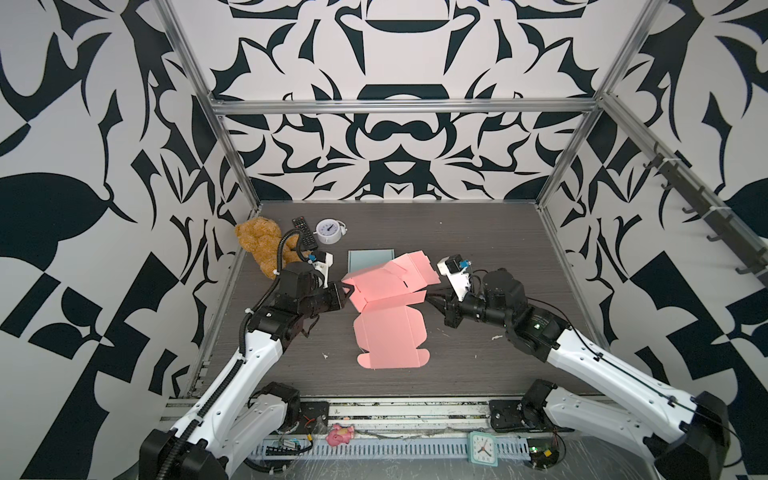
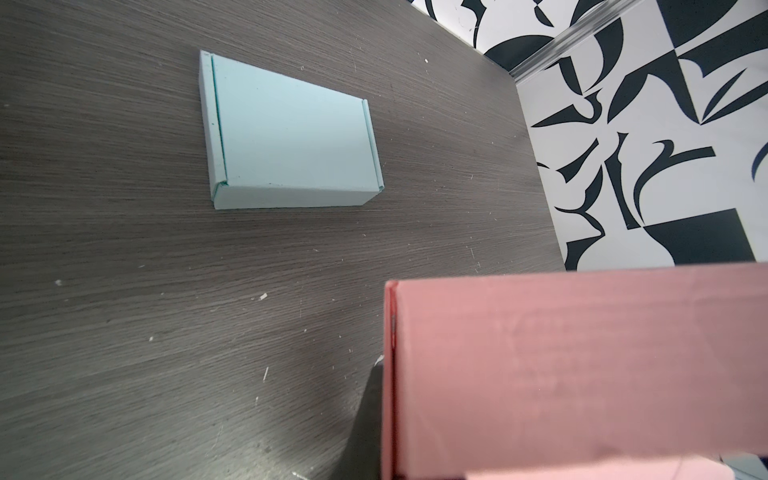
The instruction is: Fold the paper box
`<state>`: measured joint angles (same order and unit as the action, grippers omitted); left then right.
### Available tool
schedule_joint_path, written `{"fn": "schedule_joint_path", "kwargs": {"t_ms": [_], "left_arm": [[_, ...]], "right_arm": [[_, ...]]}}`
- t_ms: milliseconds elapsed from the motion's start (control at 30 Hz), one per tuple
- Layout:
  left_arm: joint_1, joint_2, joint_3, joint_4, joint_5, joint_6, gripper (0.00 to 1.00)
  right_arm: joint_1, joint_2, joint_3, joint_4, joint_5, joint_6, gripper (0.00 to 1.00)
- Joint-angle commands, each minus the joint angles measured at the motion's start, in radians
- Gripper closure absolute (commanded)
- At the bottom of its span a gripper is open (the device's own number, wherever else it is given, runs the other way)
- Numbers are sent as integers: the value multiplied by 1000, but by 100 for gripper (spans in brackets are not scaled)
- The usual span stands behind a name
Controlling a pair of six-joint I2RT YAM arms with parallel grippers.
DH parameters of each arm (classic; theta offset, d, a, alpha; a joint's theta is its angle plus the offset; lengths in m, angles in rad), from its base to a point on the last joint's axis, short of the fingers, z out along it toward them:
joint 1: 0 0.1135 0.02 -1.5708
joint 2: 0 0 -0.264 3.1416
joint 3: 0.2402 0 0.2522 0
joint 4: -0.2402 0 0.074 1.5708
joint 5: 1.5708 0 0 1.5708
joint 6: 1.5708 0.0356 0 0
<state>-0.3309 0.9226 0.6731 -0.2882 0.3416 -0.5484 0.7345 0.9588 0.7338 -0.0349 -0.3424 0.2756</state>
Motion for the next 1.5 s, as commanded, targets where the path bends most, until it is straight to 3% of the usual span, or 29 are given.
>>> {"fn": "schedule_joint_path", "kwargs": {"t_ms": [0, 433, 867, 1200, 1467], "left_arm": [[4, -6, 16, 21, 21, -8, 94], [4, 1, 4, 20, 16, -1, 94], [6, 44, 2, 28, 13, 4, 94], [13, 53, -4, 29, 20, 14, 95], [39, 36, -6, 29, 100, 29, 94]], "right_arm": [[7, 8, 49, 99, -28, 37, 100], [56, 161, 154, 124, 31, 80, 100], [110, 218, 232, -48, 166, 66, 100], [134, 95, 241, -256, 274, 105, 81], [135, -64, 257, -435, 299, 92, 54]]}}
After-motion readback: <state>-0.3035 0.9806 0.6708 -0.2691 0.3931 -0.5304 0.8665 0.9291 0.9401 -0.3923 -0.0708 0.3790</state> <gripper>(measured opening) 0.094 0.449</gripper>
